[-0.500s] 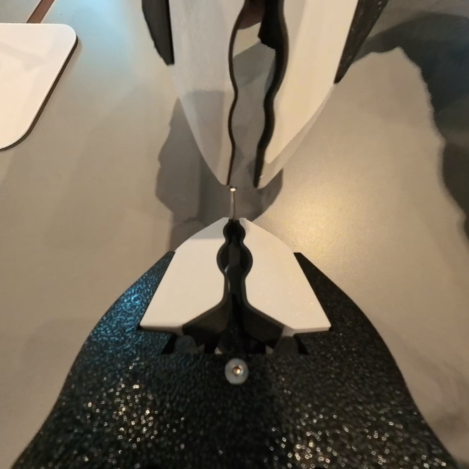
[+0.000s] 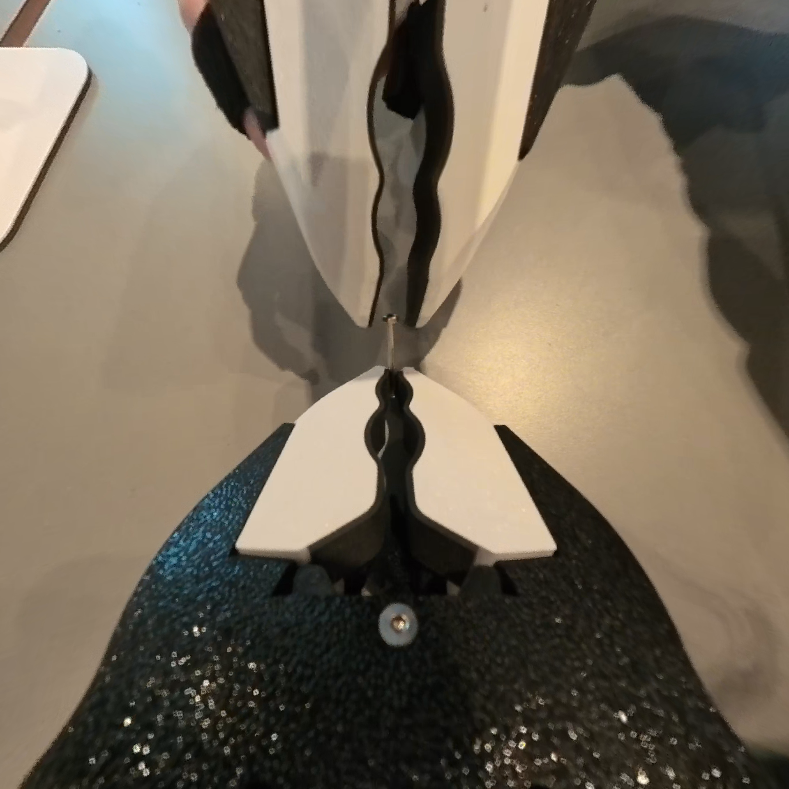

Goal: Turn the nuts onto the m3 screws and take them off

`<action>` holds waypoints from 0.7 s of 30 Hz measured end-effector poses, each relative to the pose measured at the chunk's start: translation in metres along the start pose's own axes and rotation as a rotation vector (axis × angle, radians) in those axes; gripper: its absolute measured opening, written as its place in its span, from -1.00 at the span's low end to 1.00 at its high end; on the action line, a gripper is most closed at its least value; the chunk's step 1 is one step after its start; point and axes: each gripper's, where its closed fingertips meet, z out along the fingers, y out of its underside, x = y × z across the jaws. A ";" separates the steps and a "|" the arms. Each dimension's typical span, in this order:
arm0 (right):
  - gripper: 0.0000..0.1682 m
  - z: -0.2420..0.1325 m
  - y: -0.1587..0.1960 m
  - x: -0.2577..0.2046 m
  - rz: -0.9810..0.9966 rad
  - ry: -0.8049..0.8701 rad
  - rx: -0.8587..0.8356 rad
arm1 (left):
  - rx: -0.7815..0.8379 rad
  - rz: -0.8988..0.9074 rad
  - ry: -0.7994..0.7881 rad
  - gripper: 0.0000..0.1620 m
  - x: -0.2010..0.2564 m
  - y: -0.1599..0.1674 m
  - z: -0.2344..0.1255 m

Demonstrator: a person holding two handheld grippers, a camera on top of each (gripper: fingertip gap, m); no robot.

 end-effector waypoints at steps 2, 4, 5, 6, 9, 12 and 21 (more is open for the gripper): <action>-0.83 0.001 0.000 -0.001 -0.005 -0.015 -0.004 | 0.000 0.000 0.001 -0.97 0.000 0.000 0.000; -0.85 0.002 -0.001 -0.002 -0.005 -0.030 -0.005 | 0.000 0.000 0.001 -0.97 0.000 0.000 0.000; -0.90 0.002 0.000 -0.001 -0.004 -0.029 -0.007 | 0.000 0.000 0.001 -0.97 0.000 0.000 0.000; -0.92 0.003 0.000 -0.001 -0.001 -0.026 -0.007 | 0.000 0.001 0.002 -0.98 0.000 0.000 0.000; -0.93 0.003 0.000 -0.001 0.035 -0.030 0.000 | 0.000 0.001 0.002 -0.97 0.000 0.000 0.000; -0.93 0.003 -0.001 0.000 0.138 -0.026 0.015 | 0.000 0.000 0.003 -0.98 0.000 0.000 0.000; -0.94 0.003 0.001 -0.001 0.713 0.053 -0.069 | 0.000 0.002 0.001 -0.97 0.001 0.000 0.000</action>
